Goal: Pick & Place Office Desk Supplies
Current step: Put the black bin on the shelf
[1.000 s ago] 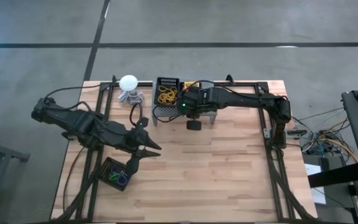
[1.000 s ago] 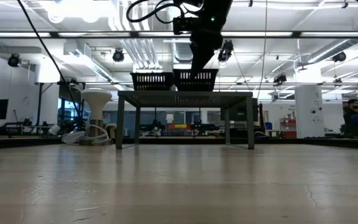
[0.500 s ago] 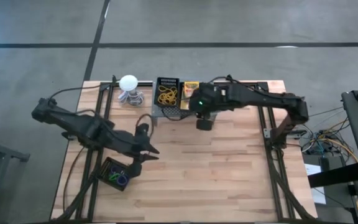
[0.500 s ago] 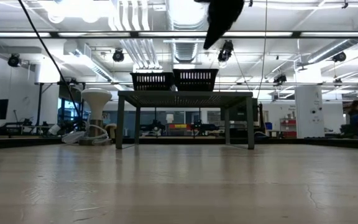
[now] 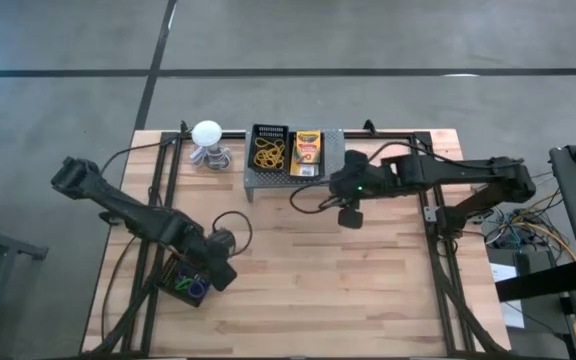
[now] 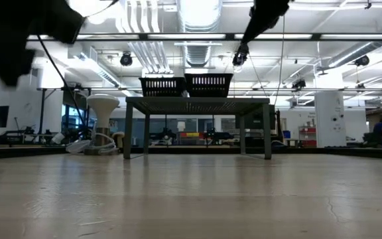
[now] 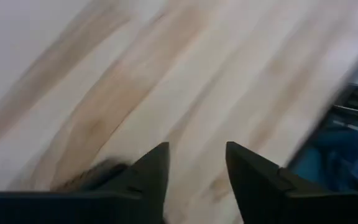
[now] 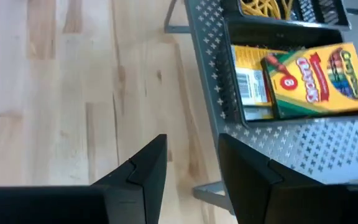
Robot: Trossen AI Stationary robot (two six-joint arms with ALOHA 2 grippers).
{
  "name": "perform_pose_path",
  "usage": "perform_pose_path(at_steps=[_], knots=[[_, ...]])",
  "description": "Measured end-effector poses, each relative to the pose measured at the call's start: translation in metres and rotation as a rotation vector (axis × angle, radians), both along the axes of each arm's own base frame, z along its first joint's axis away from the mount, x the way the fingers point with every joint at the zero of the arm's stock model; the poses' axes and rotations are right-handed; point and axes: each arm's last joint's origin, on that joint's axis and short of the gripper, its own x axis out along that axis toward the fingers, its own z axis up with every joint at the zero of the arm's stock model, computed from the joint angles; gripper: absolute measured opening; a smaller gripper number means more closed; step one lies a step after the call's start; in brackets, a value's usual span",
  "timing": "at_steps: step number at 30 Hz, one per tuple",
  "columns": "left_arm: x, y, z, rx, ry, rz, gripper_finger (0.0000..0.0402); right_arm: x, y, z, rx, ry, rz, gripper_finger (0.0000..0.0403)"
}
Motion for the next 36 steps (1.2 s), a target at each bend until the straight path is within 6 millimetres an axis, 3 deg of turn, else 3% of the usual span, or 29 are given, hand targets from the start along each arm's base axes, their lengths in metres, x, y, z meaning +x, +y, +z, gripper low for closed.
perform_pose_path(at_steps=[5, 9, 19, 29, 33, 36], knots=[[-0.014, 0.002, -0.026, -0.083, 0.160, 0.103, 0.0195, -0.016, 0.000, -0.012, 0.017, 0.005, -0.026, 0.0141], [-0.017, 0.001, -0.031, -0.162, 0.238, 0.159, 0.0202, -0.026, -0.001, -0.018, 0.030, -0.001, -0.043, 0.0141], [-0.021, -0.005, -0.036, -0.104, 0.222, 0.240, 0.0200, -0.036, -0.001, -0.028, 0.043, 0.018, -0.063, 0.0141], [-0.018, -0.012, -0.066, -0.091, 0.220, 0.241, 0.0199, -0.036, -0.001, -0.031, 0.040, 0.025, -0.059, 0.0141], [-0.019, -0.011, -0.073, -0.057, 0.216, 0.200, 0.0186, -0.036, -0.001, -0.029, 0.036, 0.019, -0.054, 0.0139], [-0.020, -0.010, -0.073, -0.045, 0.231, 0.198, 0.0147, -0.036, -0.001, -0.029, 0.035, 0.019, -0.054, 0.0135]])
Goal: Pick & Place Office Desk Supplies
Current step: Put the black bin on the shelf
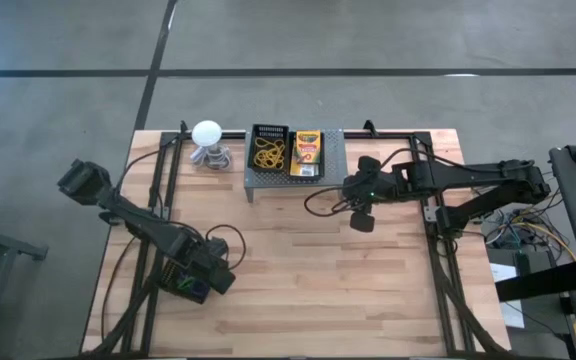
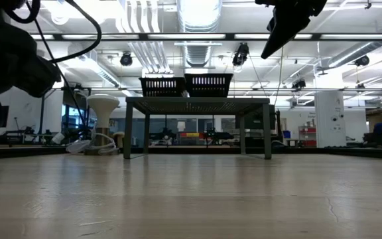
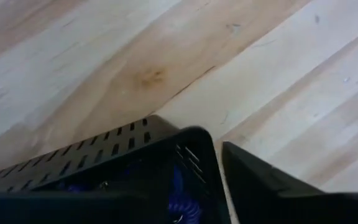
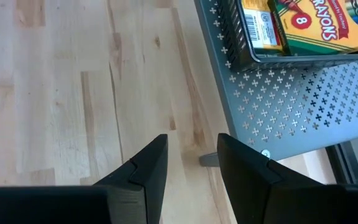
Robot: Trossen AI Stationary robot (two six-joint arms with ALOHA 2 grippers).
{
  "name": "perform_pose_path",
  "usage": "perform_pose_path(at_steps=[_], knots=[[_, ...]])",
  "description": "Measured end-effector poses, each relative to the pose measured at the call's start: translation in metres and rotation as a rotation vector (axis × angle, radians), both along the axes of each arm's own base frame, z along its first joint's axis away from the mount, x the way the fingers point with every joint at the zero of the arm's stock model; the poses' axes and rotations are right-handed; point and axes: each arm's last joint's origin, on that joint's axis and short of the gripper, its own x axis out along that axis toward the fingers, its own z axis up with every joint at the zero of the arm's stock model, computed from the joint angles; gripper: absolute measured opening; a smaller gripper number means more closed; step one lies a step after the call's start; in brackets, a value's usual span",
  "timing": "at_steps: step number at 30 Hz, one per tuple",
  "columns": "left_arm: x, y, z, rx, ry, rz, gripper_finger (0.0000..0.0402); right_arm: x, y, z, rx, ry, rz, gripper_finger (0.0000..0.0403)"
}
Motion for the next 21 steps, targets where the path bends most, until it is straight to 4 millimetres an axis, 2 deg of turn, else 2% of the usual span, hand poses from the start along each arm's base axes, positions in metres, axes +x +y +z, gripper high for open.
perform_pose_path(at_steps=[5, 7, 17, 21], knots=[[0.001, -0.001, 0.003, 0.004, -0.014, -0.037, 0.0043, 0.000, 0.000, -0.002, 0.000, 0.005, 0.000, 0.0126], [0.002, -0.001, 0.004, 0.016, -0.024, -0.057, 0.0015, 0.000, 0.000, -0.002, 0.000, 0.004, 0.000, 0.0122], [0.027, -0.009, 0.029, 0.186, -0.280, -0.242, 0.0006, -0.002, 0.000, -0.002, -0.001, 0.016, 0.000, 0.0106], [0.051, -0.019, 0.031, 0.338, -0.435, -0.467, 0.0007, -0.005, 0.000, 0.000, 0.000, 0.012, 0.000, 0.0100]])
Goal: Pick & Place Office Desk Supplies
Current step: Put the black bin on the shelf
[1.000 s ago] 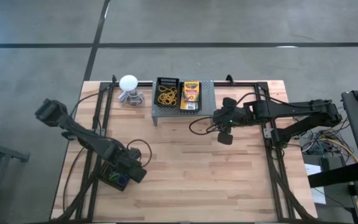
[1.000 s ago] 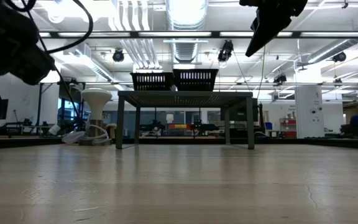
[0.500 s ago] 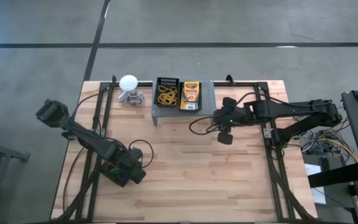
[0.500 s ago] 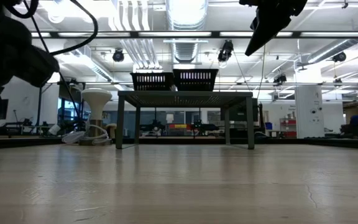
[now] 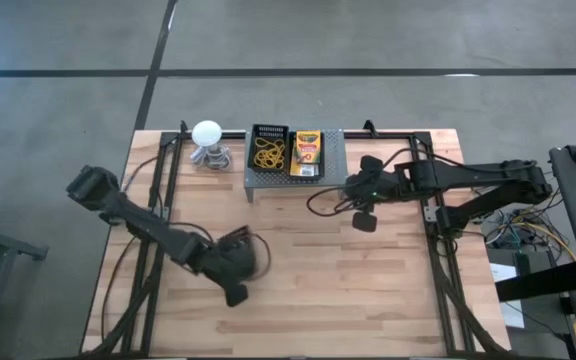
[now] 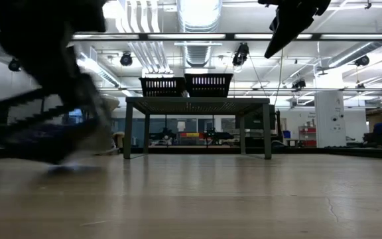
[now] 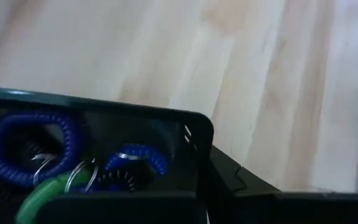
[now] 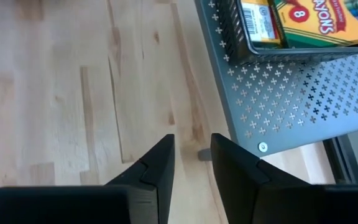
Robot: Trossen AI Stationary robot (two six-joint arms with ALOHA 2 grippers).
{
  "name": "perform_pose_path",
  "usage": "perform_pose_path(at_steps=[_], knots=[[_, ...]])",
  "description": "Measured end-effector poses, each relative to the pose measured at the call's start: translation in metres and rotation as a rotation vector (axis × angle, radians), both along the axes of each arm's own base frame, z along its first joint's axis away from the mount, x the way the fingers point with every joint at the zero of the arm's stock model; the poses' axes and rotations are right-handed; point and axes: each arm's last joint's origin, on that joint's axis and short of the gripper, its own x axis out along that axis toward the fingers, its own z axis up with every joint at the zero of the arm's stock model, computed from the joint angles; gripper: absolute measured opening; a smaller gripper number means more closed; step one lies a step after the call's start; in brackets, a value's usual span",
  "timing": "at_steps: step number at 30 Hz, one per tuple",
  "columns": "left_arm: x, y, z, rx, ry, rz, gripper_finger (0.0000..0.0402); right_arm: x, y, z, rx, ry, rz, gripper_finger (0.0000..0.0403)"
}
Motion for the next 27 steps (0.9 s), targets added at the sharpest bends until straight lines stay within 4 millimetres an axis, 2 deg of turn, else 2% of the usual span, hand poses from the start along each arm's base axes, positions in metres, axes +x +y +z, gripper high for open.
perform_pose_path(at_steps=[4, 8, 16, 21, 27], knots=[[0.033, -0.007, -0.003, 0.221, -0.065, -0.192, 0.0008, -0.005, 0.000, 0.005, 0.009, -0.024, -0.012, 0.0094], [0.073, -0.003, -0.005, 0.364, -0.033, -0.331, 0.0009, -0.014, 0.000, 0.010, 0.014, -0.036, -0.020, 0.0089], [0.142, 0.015, -0.008, 0.517, 0.037, -0.556, 0.0012, -0.029, 0.000, 0.017, 0.041, -0.067, -0.056, 0.0085], [0.164, 0.022, -0.016, 0.554, 0.113, -0.605, 0.0013, -0.035, -0.001, 0.015, 0.041, -0.067, -0.056, 0.0085], [0.171, 0.022, -0.024, 0.551, 0.140, -0.600, 0.0013, -0.038, -0.001, 0.006, 0.041, -0.044, -0.056, 0.0082]])
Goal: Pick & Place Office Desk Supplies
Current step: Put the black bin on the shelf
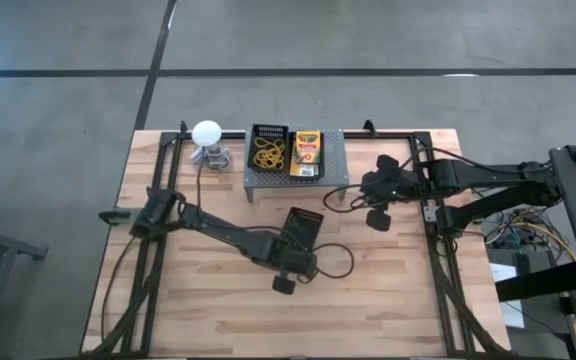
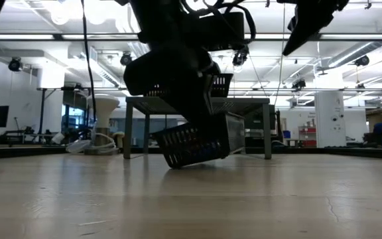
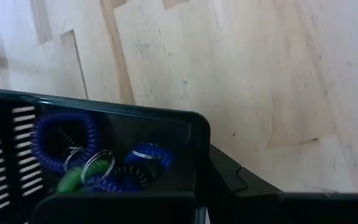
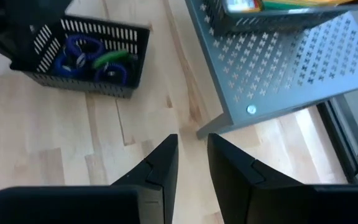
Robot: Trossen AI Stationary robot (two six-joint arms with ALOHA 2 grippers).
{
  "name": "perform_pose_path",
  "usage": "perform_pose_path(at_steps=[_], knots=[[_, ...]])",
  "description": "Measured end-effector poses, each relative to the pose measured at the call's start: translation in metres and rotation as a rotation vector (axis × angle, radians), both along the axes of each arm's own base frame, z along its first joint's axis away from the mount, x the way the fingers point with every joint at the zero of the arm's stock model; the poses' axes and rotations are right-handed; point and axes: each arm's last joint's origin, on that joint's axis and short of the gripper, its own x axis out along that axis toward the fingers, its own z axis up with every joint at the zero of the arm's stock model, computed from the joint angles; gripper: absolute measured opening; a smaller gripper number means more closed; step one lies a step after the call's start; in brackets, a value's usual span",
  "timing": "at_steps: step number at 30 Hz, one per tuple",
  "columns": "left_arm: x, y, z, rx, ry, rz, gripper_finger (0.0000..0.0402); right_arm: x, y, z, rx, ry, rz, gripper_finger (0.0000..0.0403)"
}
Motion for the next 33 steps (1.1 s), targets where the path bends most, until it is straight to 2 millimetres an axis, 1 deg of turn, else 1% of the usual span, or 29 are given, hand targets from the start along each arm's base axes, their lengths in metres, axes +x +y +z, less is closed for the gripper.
perform_pose_path(at_steps=[2, 4, 8, 13, 18, 21, 22, 24, 28, 31, 33], knots=[[0.000, 0.000, 0.001, -0.008, -0.004, 0.016, 0.0014, -0.001, 0.000, -0.005, 0.001, 0.016, 0.001, 0.0084], [-0.001, 0.000, 0.007, -0.030, -0.021, 0.053, 0.0014, -0.001, 0.000, -0.009, 0.001, 0.024, 0.001, 0.0084], [-0.005, 0.005, 0.027, -0.092, -0.082, 0.171, 0.0027, -0.001, 0.000, -0.015, 0.000, 0.035, 0.001, 0.0082], [-0.009, 0.008, 0.042, -0.116, -0.112, 0.220, 0.0071, 0.001, 0.000, -0.020, 0.000, 0.022, 0.001, 0.0082], [-0.010, 0.008, 0.045, -0.125, -0.119, 0.224, 0.0125, 0.001, 0.000, -0.021, 0.001, 0.019, 0.001, 0.0082], [-0.013, 0.009, 0.048, -0.120, -0.107, 0.226, 0.0150, 0.002, 0.000, -0.021, 0.010, 0.013, -0.011, 0.0082], [-0.016, 0.010, 0.050, -0.113, -0.086, 0.228, 0.0156, 0.002, 0.000, -0.020, 0.020, 0.005, -0.017, 0.0082], [-0.026, 0.013, 0.060, -0.102, -0.023, 0.261, 0.0164, 0.004, 0.001, -0.019, 0.050, -0.028, -0.017, 0.0082], [-0.052, 0.018, 0.081, -0.101, 0.070, 0.406, 0.0166, 0.013, 0.007, -0.026, 0.115, -0.121, 0.041, 0.0082], [-0.070, 0.020, 0.092, -0.100, 0.058, 0.532, 0.0165, 0.025, 0.017, -0.036, 0.185, -0.227, 0.135, 0.0082], [-0.082, 0.019, 0.099, -0.112, 0.029, 0.572, 0.0165, 0.033, 0.025, -0.044, 0.217, -0.281, 0.193, 0.0082]])
